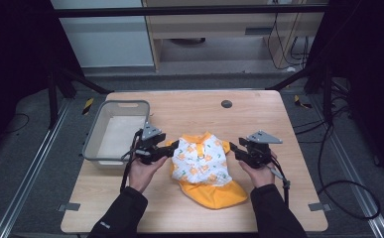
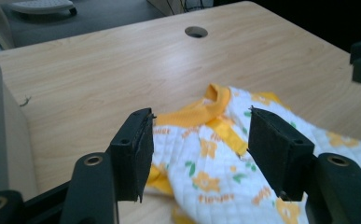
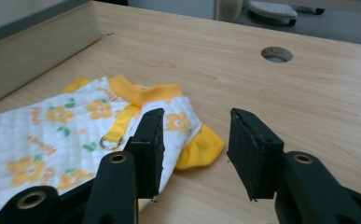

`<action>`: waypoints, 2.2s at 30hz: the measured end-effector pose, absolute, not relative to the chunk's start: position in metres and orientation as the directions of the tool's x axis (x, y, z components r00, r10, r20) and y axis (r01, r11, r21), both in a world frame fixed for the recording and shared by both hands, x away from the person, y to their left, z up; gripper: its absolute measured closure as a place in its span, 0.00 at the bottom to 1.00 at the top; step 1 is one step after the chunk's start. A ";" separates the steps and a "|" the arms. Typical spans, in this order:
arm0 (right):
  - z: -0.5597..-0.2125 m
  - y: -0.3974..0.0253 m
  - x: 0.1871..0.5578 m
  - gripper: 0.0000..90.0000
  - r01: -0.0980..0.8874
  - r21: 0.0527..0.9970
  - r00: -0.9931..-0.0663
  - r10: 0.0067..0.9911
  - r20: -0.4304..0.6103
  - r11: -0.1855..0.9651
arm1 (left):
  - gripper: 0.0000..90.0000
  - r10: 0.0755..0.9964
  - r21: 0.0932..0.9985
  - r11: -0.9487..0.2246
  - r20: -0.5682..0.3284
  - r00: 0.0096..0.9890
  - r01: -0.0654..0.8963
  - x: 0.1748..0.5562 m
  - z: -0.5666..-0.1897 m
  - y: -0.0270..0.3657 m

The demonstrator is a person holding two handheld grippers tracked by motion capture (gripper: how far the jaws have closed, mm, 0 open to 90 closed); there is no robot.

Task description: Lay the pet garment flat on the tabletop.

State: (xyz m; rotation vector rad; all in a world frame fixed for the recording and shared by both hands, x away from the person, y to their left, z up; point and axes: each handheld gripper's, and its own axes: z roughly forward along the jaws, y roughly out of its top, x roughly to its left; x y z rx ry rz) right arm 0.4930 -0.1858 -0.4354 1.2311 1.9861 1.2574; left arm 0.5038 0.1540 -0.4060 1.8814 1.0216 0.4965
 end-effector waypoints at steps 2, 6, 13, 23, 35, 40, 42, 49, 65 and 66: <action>-0.434 -0.189 0.489 0.60 0.434 0.885 -0.487 0.871 0.071 0.171 | 0.43 0.805 0.851 -0.267 -0.061 0.590 0.453 0.497 -0.408 0.160; -0.431 -0.200 0.469 0.54 0.451 0.876 -0.514 0.852 0.099 0.170 | 0.42 0.783 0.826 -0.313 -0.055 0.619 0.470 0.478 -0.419 0.174; -0.440 -0.210 0.437 0.50 0.472 0.855 -0.565 0.819 0.105 0.216 | 0.43 0.761 0.785 -0.371 -0.048 0.646 0.496 0.450 -0.447 0.187; -0.471 -0.210 0.416 0.48 0.534 0.796 -0.602 0.789 0.121 0.285 | 0.48 0.759 0.732 -0.426 -0.030 0.650 0.532 0.450 -0.478 0.177; -0.490 -0.190 0.412 0.66 0.570 0.731 -0.650 0.750 0.121 0.376 | 0.66 0.707 0.733 -0.480 -0.002 0.707 0.482 0.454 -0.486 0.154; -0.490 -0.190 0.413 0.87 0.576 0.720 -0.653 0.748 0.120 0.387 | 0.89 0.685 0.734 -0.478 -0.031 0.728 0.482 0.456 -0.484 0.151; -0.488 -0.191 0.414 0.91 0.578 0.721 -0.655 0.744 0.132 0.381 | 0.92 0.677 0.738 -0.474 -0.042 0.734 0.480 0.457 -0.482 0.150; -0.483 -0.194 0.415 0.91 0.564 0.740 -0.656 0.743 0.133 0.366 | 1.00 0.658 0.801 -0.424 -0.047 0.751 0.422 0.449 -0.453 0.156; -0.486 -0.196 0.435 0.89 0.584 0.739 -0.607 0.785 0.125 0.335 | 1.00 0.724 0.840 -0.383 0.015 0.689 0.385 0.493 -0.432 0.129; -0.487 -0.196 0.436 0.88 0.587 0.737 -0.603 0.789 0.120 0.336 | 1.00 0.734 0.829 -0.412 0.055 0.677 0.379 0.500 -0.435 0.123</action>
